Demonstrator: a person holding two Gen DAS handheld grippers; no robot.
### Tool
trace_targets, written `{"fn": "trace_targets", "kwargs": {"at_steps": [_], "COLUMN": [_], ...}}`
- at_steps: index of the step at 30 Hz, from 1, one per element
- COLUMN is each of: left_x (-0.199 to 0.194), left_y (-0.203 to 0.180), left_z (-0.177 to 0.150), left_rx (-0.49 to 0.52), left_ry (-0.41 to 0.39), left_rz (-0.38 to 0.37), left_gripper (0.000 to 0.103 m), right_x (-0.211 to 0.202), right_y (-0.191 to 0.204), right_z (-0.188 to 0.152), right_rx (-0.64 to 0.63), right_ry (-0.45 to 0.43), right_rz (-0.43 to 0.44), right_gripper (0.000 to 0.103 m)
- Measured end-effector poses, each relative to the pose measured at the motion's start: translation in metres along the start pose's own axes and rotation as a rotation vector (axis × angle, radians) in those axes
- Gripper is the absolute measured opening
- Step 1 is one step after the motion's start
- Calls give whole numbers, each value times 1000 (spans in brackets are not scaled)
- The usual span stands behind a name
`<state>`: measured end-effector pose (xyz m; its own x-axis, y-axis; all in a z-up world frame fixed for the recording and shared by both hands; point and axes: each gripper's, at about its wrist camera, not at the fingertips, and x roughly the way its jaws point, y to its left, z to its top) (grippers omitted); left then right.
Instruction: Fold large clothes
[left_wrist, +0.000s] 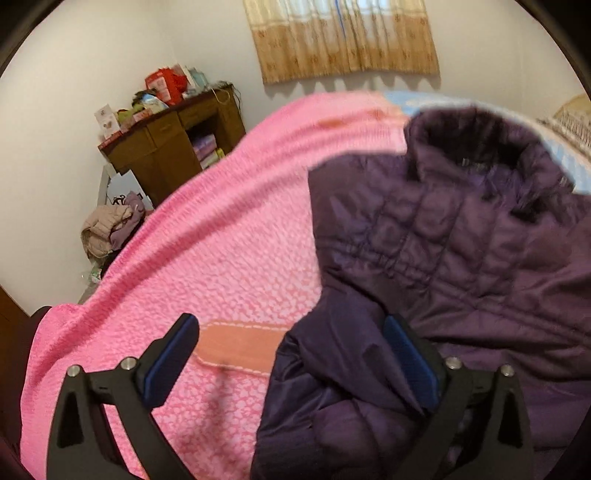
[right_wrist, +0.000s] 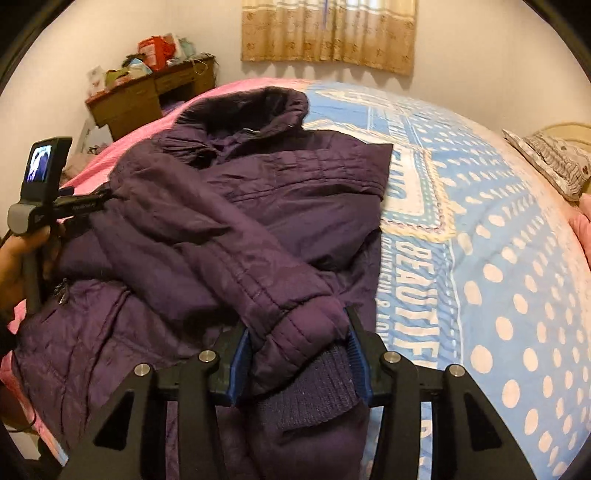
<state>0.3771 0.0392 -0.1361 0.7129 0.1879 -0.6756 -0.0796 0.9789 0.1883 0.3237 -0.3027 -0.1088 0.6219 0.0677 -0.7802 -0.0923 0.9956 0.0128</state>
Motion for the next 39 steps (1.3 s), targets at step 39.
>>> {"fn": "trace_targets", "kwargs": {"at_steps": [39], "left_x": [31], "left_y": [-64], "left_z": [18], "left_rx": [-21], "left_ry": [108], "left_rz": [-96], "left_gripper": [103], "right_x": [61], "right_y": [10], "right_z": [41], "right_rx": [190], "right_ry": [-4], "right_rz": [98], "right_gripper": [70]}}
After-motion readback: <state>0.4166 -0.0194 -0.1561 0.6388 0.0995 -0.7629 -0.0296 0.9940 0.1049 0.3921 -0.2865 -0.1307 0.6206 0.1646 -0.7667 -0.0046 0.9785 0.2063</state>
